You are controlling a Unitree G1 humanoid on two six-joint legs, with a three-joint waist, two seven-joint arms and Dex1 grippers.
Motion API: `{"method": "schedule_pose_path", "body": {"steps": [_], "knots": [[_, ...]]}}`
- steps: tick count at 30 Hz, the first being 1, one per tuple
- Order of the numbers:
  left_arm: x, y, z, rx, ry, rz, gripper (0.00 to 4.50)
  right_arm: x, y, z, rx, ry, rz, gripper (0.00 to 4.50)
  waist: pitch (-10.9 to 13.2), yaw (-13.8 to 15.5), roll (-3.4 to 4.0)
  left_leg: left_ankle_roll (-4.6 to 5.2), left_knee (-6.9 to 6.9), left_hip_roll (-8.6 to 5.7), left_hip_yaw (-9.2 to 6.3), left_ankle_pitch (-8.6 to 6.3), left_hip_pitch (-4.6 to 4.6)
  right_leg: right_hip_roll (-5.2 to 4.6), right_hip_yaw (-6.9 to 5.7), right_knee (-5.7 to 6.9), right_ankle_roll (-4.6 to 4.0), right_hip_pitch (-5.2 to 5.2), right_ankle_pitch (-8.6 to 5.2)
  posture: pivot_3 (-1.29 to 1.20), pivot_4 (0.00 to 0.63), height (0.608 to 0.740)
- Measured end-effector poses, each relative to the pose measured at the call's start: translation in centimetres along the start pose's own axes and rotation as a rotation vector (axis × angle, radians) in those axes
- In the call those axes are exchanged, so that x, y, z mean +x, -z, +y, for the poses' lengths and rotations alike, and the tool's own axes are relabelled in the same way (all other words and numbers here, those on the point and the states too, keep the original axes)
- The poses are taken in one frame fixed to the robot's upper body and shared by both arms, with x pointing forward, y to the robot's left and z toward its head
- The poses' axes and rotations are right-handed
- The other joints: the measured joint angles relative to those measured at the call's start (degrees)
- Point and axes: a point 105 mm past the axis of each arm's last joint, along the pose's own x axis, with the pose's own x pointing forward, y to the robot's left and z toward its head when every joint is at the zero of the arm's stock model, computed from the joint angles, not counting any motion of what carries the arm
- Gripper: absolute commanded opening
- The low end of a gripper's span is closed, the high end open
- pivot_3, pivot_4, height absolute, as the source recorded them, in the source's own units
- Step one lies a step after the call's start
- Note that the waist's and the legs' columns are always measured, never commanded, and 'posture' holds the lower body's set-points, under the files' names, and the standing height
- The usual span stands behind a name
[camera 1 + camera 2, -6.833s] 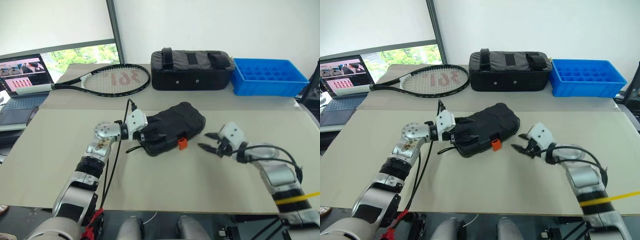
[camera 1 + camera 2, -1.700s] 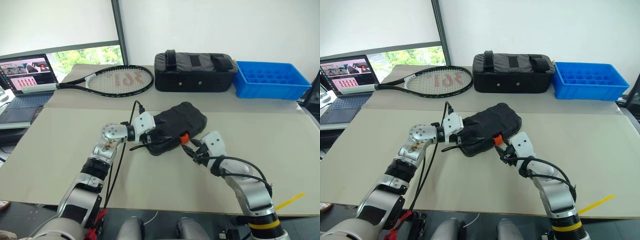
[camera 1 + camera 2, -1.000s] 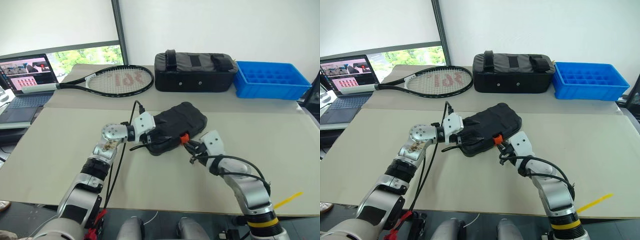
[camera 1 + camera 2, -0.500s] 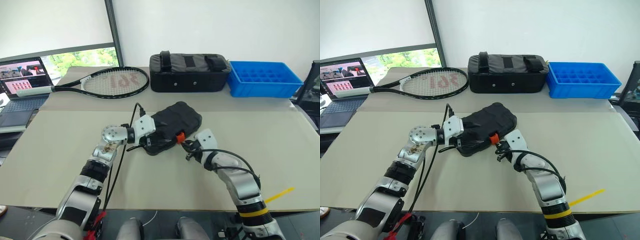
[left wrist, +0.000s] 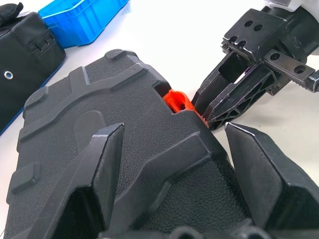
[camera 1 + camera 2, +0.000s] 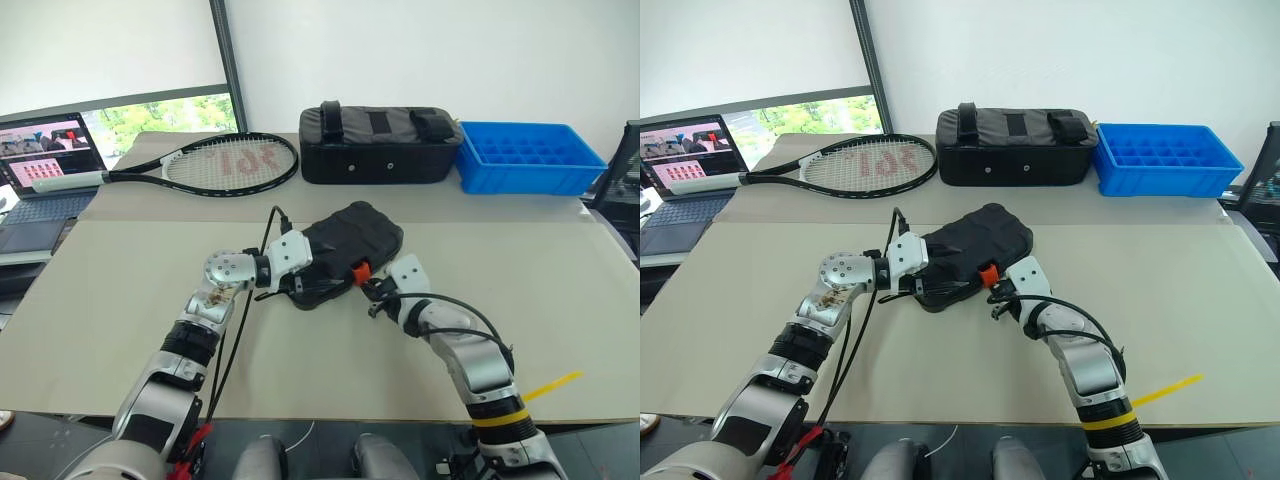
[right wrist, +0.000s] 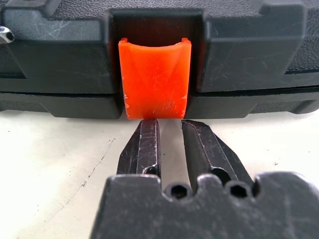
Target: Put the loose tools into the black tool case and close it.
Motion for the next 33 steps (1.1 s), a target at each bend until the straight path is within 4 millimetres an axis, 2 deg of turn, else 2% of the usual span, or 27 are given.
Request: {"method": "schedule_pose_path", "body": {"steps": [6,10,12,13,15,20,22,26,29,33], "knots": [[0.1,-0.1,0.1,-0.002,-0.008,-0.004,3.47,-1.6,0.0,0.0,-0.048,-0.033,0.015,0.96,0.00,0.29,-0.01,0.00,-0.01,0.00,-0.01,0.00,-0.02,-0.01,-0.01,-0.07,0.01,0.03,0.00,0.00,0.150,0.708],[-0.8,-0.1,0.8,-0.055,-0.065,-0.029,3.47,-3.3,1.4,-0.9,-0.056,-0.043,0.035,0.96,0.06,0.03,-0.09,0.00,-0.02,0.01,-0.01,0.00,-0.02,-0.01,-0.02,-0.05,0.01,0.00,0.00,0.00,0.150,0.708],[-1.9,0.1,1.2,-0.102,-0.109,-0.037,3.47,-4.4,1.6,-2.2,-0.074,-0.029,0.024,1.45,0.09,-0.40,-0.12,0.00,-0.07,0.01,0.00,0.00,-0.02,0.01,0.02,-0.04,0.01,-0.05,0.00,0.00,0.150,0.708],[-2.3,0.2,1.3,-0.125,-0.127,-0.041,3.47,-4.8,1.5,-2.6,-0.082,-0.030,0.007,1.56,0.12,-0.53,-0.14,0.00,-0.10,0.01,-0.01,0.00,-0.01,0.03,0.03,-0.04,0.01,-0.06,0.00,0.00,0.150,0.708],[-3.6,0.7,1.2,-0.185,-0.170,-0.046,3.47,-5.8,1.0,-3.4,-0.079,-0.058,-0.045,2.25,0.18,-0.81,-0.15,0.00,-0.17,0.04,-0.02,0.00,-0.01,0.05,0.03,-0.04,0.00,-0.08,-0.01,0.00,0.150,0.708],[-9.1,2.0,0.1,-0.277,-0.299,0.001,3.47,-8.5,1.5,-6.7,-0.088,-0.111,-0.079,4.04,0.29,-0.98,-0.18,0.03,-0.39,0.04,-0.01,-0.03,-0.05,-0.03,0.00,-0.26,-0.06,-0.08,-0.03,0.00,0.150,0.708],[-10.6,2.6,-0.8,-0.307,-0.330,0.035,3.47,-9.3,1.8,-7.5,-0.094,-0.127,-0.090,4.44,0.31,-0.74,-0.20,0.03,-0.51,0.01,0.01,-0.03,-0.02,-0.09,0.00,-0.33,-0.07,-0.06,-0.03,0.00,0.150,0.708],[-12.4,2.9,-2.1,-0.350,-0.390,0.058,3.47,-9.9,2.4,-7.6,-0.089,-0.196,-0.109,4.44,0.35,0.08,-0.20,0.03,-0.54,0.01,0.03,-0.03,0.00,-0.13,-0.01,-0.36,-0.11,-0.07,-0.05,0.00,0.150,0.708],[-14.2,4.2,-3.6,-0.390,-0.458,0.111,3.47,-11.1,3.7,-7.8,-0.078,-0.236,-0.080,4.44,0.36,0.20,-0.21,0.03,-0.67,-0.03,0.06,-0.03,0.04,-0.25,-0.03,-0.42,-0.31,-0.04,0.00,0.00,0.150,0.708],[-15.0,5.5,-5.4,-0.437,-0.500,0.164,3.47,-11.9,4.3,-8.2,-0.064,-0.251,-0.085,4.44,0.40,0.16,-0.26,0.03,-0.67,-0.04,0.07,-0.03,0.06,-0.27,-0.03,-0.44,-0.36,-0.02,0.02,0.00,0.150,0.708]]}}
